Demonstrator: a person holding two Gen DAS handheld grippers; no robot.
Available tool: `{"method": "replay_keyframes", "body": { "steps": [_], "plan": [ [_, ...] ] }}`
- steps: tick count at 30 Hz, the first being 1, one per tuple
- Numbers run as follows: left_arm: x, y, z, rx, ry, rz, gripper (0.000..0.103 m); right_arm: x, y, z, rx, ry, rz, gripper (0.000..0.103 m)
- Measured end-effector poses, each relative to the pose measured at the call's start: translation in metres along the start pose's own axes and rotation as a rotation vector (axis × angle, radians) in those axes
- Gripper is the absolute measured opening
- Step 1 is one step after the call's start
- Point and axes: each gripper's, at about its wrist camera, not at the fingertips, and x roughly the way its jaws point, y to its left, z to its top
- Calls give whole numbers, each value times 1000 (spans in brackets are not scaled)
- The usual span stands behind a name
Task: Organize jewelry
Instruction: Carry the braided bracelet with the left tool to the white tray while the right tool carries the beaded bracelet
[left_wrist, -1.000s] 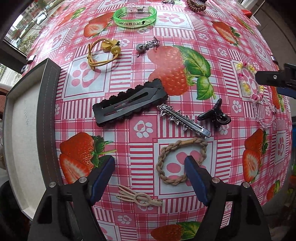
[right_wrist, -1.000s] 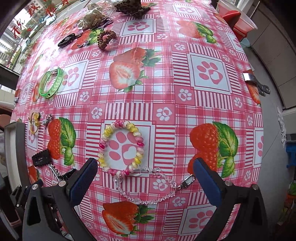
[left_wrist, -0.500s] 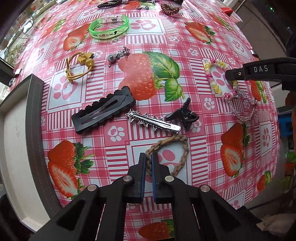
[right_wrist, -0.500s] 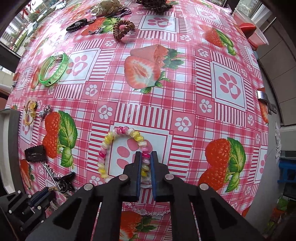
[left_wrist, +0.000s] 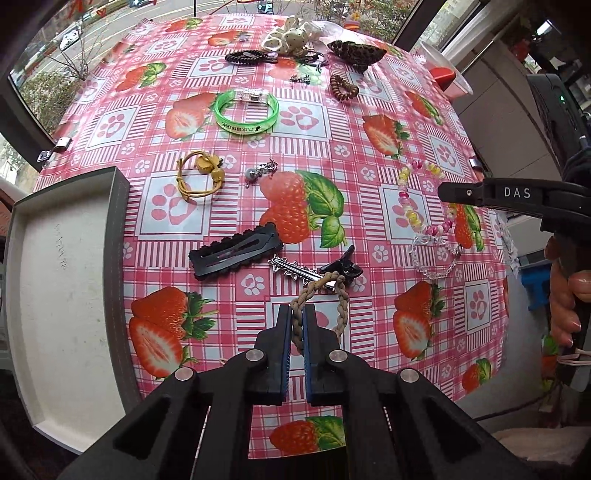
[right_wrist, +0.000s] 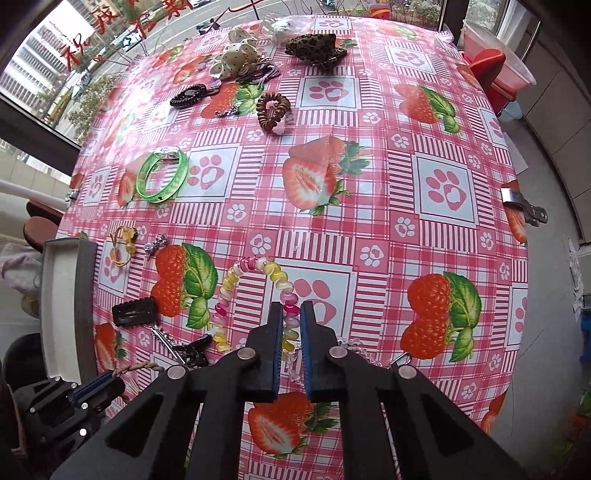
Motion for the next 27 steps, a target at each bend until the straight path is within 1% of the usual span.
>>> {"method": "replay_keyframes", "body": {
  "steps": [4,6,11,15,19,25,27],
  "plan": [
    [-35,33,-16,-30,-38,1,12,-12,6,-15,-13,-19,13,10],
    [-45,46,-18,-51,-53,10,12,-18,14,-18,-25,-27,24,10],
    [-66,79,-28,-116,-90,40,12,-25,51,-19,-81,-34,65,10],
    [-80,114,-37,-187,-120,71,12,-25,94,-22,-151,-23,113,10],
    [-87,154,-44,-260,-136,120,12,-19,148,-23,-238,-12,165,10],
    [-87,213,-48,-357,-156,184,12,-1,228,-22,-345,7,226,10],
    [-84,228,-45,-379,-158,201,12,6,251,-21,-373,12,233,10]
  ]
}}
